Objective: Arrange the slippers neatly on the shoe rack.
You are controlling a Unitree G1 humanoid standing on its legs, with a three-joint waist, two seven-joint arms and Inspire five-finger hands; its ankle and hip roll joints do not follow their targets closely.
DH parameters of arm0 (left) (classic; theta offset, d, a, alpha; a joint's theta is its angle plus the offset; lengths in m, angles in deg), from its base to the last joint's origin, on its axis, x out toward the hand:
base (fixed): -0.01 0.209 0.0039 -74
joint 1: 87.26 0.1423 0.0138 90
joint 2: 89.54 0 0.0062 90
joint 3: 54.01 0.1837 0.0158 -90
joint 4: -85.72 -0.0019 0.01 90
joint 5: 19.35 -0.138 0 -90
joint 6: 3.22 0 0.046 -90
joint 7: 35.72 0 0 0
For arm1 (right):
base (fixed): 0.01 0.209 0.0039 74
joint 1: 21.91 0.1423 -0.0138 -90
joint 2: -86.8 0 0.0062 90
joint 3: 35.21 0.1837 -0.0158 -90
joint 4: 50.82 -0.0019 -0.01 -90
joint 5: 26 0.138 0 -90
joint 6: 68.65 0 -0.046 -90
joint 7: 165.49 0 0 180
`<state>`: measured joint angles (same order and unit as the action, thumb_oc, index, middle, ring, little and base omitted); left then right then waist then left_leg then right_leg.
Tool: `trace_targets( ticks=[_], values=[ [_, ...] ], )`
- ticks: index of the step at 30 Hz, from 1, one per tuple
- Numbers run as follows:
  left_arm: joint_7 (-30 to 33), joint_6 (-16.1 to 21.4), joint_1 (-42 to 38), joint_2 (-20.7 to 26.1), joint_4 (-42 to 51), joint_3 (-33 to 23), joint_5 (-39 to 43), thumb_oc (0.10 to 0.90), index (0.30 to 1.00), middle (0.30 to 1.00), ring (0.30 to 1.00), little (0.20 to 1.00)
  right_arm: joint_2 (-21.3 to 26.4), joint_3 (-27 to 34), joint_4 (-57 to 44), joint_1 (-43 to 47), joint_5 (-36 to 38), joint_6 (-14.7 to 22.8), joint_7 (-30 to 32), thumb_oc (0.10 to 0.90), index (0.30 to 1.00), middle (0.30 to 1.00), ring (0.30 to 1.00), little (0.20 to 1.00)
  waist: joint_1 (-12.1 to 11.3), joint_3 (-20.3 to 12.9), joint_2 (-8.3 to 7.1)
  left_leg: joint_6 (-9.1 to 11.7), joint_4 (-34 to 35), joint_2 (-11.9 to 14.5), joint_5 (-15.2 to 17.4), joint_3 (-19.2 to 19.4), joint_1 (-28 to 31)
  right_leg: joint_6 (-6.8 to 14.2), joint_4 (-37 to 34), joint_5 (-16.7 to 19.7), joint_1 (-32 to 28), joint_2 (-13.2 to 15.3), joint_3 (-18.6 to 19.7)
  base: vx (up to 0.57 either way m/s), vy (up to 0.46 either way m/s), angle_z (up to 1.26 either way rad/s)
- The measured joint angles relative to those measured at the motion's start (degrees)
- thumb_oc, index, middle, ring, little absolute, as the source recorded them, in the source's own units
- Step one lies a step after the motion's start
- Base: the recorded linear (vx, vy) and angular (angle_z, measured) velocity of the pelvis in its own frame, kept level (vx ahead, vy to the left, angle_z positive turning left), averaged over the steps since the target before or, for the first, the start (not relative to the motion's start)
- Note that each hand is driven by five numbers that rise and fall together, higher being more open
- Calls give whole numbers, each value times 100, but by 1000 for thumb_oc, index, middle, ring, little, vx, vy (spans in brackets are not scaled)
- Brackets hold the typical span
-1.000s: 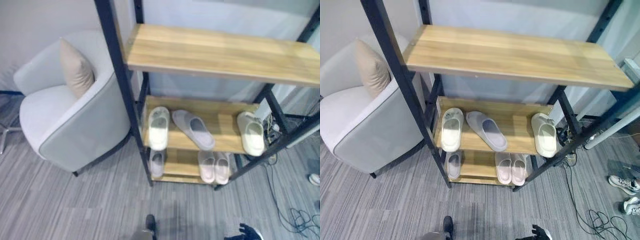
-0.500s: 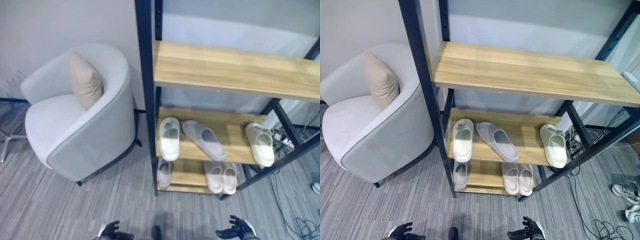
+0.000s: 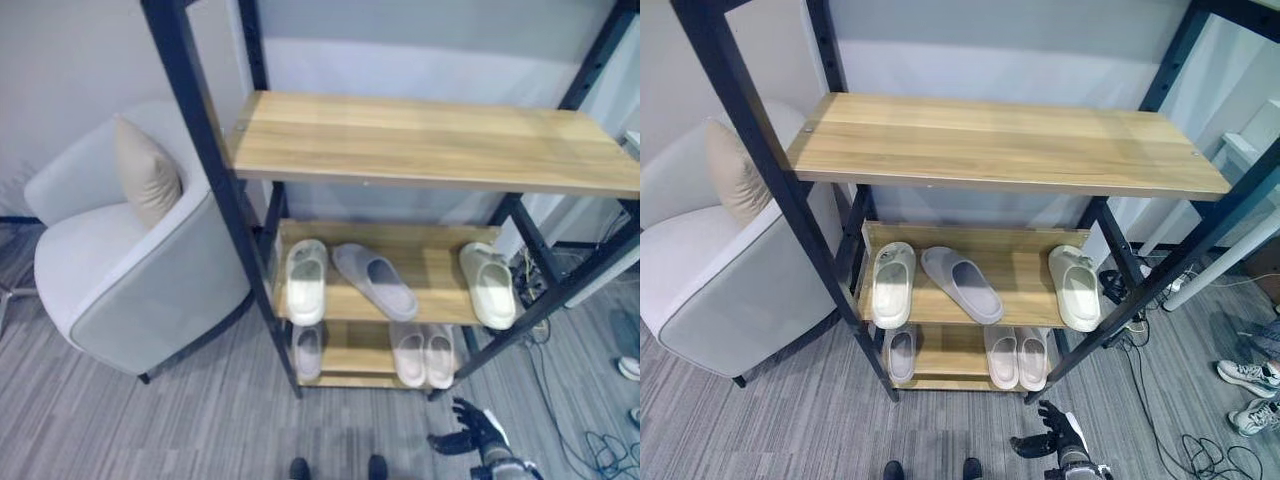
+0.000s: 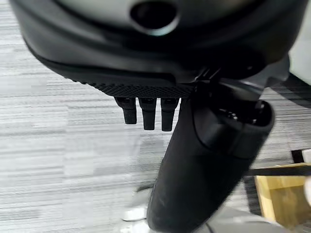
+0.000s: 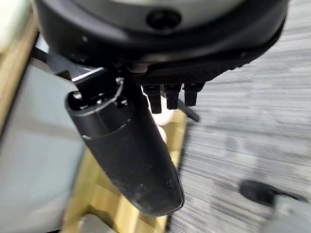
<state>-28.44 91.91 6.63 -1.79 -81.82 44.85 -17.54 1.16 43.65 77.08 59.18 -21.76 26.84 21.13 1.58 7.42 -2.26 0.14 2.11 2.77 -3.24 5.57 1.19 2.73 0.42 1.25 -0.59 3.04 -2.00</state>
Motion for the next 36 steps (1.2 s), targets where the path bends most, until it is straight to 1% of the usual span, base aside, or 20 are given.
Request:
trace_targets(
  ticks=[3, 4, 6, 9, 10, 11, 13, 14, 16, 18, 21, 22, 24, 25, 26, 27, 29, 31, 33, 36],
  values=[
    [153, -34, -123, -18, 139, 342, -165, 800, 900, 900, 900, 900, 93, -297, -354, 62, 84, 71, -70, 800, 900, 900, 900, 900, 30, -9, 135, 152, -113, 141, -68, -136, -179, -72, 5, 25, 0, -177, -141, -35, -224, 23],
    [228, -5, -142, 31, 301, 465, -345, 800, 900, 900, 900, 900, 150, -480, -432, 48, 151, 155, -144, 800, 900, 900, 900, 900, 75, -5, 151, 247, -279, 175, -28, -248, -319, -199, 9, -31, 22, -155, -295, 6, -134, 52],
    [253, 42, -220, 74, 378, 474, -496, 800, 900, 900, 900, 900, 174, -646, -432, 79, 155, 250, -305, 800, 900, 900, 900, 900, -15, 19, 145, 331, -576, 212, -18, -292, -444, -322, 27, -59, 22, -203, -409, 8, -55, 34],
    [354, 58, -281, 79, 379, 452, -497, 800, 900, 900, 900, 900, 229, -747, -587, 87, 153, 283, -375, 800, 900, 900, 900, 900, -52, 118, 75, 371, -918, 205, 0, -289, -625, -368, 171, -191, 2, -191, -489, 58, 52, 18],
    [362, 107, -283, 64, 365, 476, -498, 800, 900, 900, 900, 900, 311, -759, -733, 90, 155, 299, -372, 800, 900, 900, 900, 900, -57, 193, 96, 411, -1000, 212, 54, -337, -687, -391, 194, -209, -3, -170, -473, 77, 95, 7],
    [367, 139, -335, 55, 378, 491, -502, 800, 900, 900, 900, 900, 367, -760, -824, 96, 156, 310, -375, 800, 900, 900, 900, 900, -41, 232, 109, 397, -987, 200, 81, -328, -701, -391, 208, -210, 21, -140, -472, 81, 163, -1],
    [362, 155, -306, 20, 368, 490, -501, 800, 900, 900, 900, 900, 444, -772, -849, 131, 190, 359, -408, 800, 900, 900, 900, 900, -24, 284, 235, 365, -867, 222, 107, -337, -668, -324, 336, -261, 90, -146, -454, 79, 206, -6],
    [366, 155, -320, -20, 321, 475, -501, 800, 900, 900, 900, 900, 434, -787, -880, 119, 350, 341, -447, 800, 900, 900, 900, 900, -31, 308, 218, 302, -769, 137, 201, -422, -612, -286, 415, -298, 180, -93, -399, 75, 225, -15],
    [381, 173, -313, -62, 202, 434, -554, 800, 900, 900, 900, 900, 461, -887, -1088, 116, 561, 319, -621, 800, 900, 900, 900, 900, -41, 327, 202, 139, -529, -22, 127, -398, -514, -180, 460, -273, 278, 9, -197, 77, 220, -33],
    [361, 140, -282, -34, 48, 396, -579, 800, 900, 900, 900, 900, 442, -1121, -1342, 109, 661, 290, -847, 800, 900, 900, 900, 900, -33, 350, 34, 66, -383, -162, 83, -260, -402, -66, 388, -213, 275, 125, -38, 90, 228, -32],
    [339, 127, -259, -49, -83, 184, -662, 800, 900, 900, 900, 900, 341, -1384, -1786, 11, 834, 280, -1142, 800, 900, 900, 900, 900, -51, 338, -109, -87, -285, -298, 132, -92, -243, 20, 275, -172, 195, 247, 110, 75, 195, -20],
    [329, 126, -258, -50, -83, 152, -660, 800, 900, 900, 900, 900, 294, -1447, -1788, 52, 869, 278, -1178, 800, 900, 900, 900, 900, -52, 333, -131, -101, -267, -325, 152, -58, -214, 27, 266, -171, 187, 282, 147, 57, 194, -29],
    [322, 117, -291, -64, -66, 53, -656, 800, 900, 900, 900, 900, 234, -1770, -1788, 272, 948, 260, -1266, 800, 900, 900, 900, 900, -100, 333, -145, -222, -243, -385, 141, 79, -185, 174, 255, -90, 186, 327, 282, -1, 107, -25],
    [331, 122, -339, -50, -13, 52, -656, 800, 900, 900, 900, 900, 208, -1813, -1803, 319, 949, 263, -1359, 800, 900, 900, 900, 900, -156, 334, -144, -239, -246, -423, 135, 137, -196, 164, 228, -61, 195, 363, 304, -17, 143, -14],
    [333, 121, -401, -24, 76, 52, -655, 800, 900, 900, 900, 900, 218, -1962, -1807, 417, 949, 223, -1373, 800, 900, 900, 900, 900, -191, 331, -168, -254, -249, -466, 141, 141, -194, 261, 188, -7, 202, 398, 315, -20, 131, -9],
    [335, 119, -439, -11, 111, 53, -655, 800, 900, 900, 900, 900, 255, -2105, -1824, 559, 948, 171, -1393, 800, 900, 900, 900, 900, -192, 331, -173, -265, -231, -473, 134, 171, -196, 274, 177, 4, 202, 414, 323, -9, 96, -11],
    [338, 123, -507, 22, 164, 47, -656, 800, 900, 900, 900, 900, 537, -2451, -2297, 835, 925, 36, -1487, 800, 900, 900, 900, 900, -209, 337, -196, -294, -168, -497, 142, 198, -201, 334, 131, 57, 213, 440, 343, 17, 97, -7],
    [353, 145, -556, 94, 293, 48, -658, 800, 900, 900, 900, 900, 909, -2502, -3048, 1012, 683, 81, -1699, 800, 900, 900, 900, 900, -202, 328, -243, -268, -101, -514, 127, 206, -175, 327, 71, 98, 199, 450, 375, 25, 76, -2],
    [369, 160, -550, 99, 413, 82, -667, 800, 900, 900, 900, 900, 1175, -2450, -3575, 1076, 467, 96, -1708, 800, 900, 900, 900, 900, -204, 329, -260, -266, -51, -528, 115, 213, -148, 337, 46, 114, 191, 453, 392, 30, 63, -5],
    [379, 183, -483, 114, 460, 213, -723, 800, 900, 900, 900, 900, 1641, -2079, -4385, 1108, 39, 410, -1661, 800, 900, 900, 900, 900, -184, 320, -273, -290, 43, -529, 98, 235, -98, 336, 0, 118, 178, 460, 417, 58, 76, -5]
  ],
)
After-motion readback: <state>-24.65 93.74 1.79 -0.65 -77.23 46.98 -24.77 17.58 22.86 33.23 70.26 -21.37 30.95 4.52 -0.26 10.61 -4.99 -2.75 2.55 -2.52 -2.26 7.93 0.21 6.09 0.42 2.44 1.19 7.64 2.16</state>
